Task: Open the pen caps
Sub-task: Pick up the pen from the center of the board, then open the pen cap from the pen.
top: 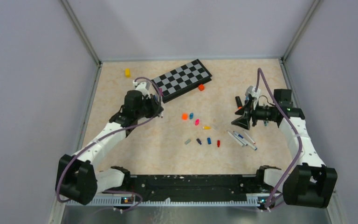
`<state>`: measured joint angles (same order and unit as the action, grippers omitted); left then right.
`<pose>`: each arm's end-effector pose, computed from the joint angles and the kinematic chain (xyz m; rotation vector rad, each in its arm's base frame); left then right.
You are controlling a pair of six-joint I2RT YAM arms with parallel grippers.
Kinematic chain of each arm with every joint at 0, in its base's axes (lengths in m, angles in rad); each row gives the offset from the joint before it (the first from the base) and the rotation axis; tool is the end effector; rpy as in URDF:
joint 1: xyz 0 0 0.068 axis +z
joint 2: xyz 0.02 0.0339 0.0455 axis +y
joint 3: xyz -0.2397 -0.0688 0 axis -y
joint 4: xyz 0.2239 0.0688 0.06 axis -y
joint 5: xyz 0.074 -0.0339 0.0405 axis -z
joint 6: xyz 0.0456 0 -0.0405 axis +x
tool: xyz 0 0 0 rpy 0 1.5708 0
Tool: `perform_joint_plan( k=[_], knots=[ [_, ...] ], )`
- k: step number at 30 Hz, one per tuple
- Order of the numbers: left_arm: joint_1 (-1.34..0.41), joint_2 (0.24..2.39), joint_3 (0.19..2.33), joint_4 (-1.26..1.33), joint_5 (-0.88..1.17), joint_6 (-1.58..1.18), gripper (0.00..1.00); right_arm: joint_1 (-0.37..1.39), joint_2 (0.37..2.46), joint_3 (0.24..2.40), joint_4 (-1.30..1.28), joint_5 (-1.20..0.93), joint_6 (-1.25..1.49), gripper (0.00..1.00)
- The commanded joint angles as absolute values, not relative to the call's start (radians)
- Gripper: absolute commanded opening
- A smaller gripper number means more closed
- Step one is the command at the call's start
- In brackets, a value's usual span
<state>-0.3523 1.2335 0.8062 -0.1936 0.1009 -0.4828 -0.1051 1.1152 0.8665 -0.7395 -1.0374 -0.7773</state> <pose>0.2485 -0.0962 0.2321 -0.0883 2.2467 -0.5724 0.2028 0.0181 0.2506 -1.0207 1.8437 0.8062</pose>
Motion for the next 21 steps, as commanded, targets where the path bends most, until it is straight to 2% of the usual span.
perform_joint_plan(
  k=[1,6,12,17,21],
  knots=[
    [-0.354,1.141,0.676,0.266,0.488,-0.489,0.0,-0.056,1.152,0.9,-0.634,-1.384,-0.703,0.59],
    [-0.401,1.165,0.552,0.722,0.641,-0.663,0.0,-0.021,1.126,0.774,-0.176,-1.392,-0.223,0.59],
    [-0.573,1.263,0.595,0.864,0.55,-0.65,0.0,-0.007,1.134,0.607,0.472,-1.318,0.452,0.6],
    [-0.697,1.356,0.631,0.957,0.442,-0.644,0.0,0.04,1.137,0.551,0.649,-1.158,0.747,0.61],
    [-0.748,1.444,0.663,1.022,0.42,-0.68,0.0,0.048,1.138,0.512,0.835,-1.162,0.874,0.61]
  ],
)
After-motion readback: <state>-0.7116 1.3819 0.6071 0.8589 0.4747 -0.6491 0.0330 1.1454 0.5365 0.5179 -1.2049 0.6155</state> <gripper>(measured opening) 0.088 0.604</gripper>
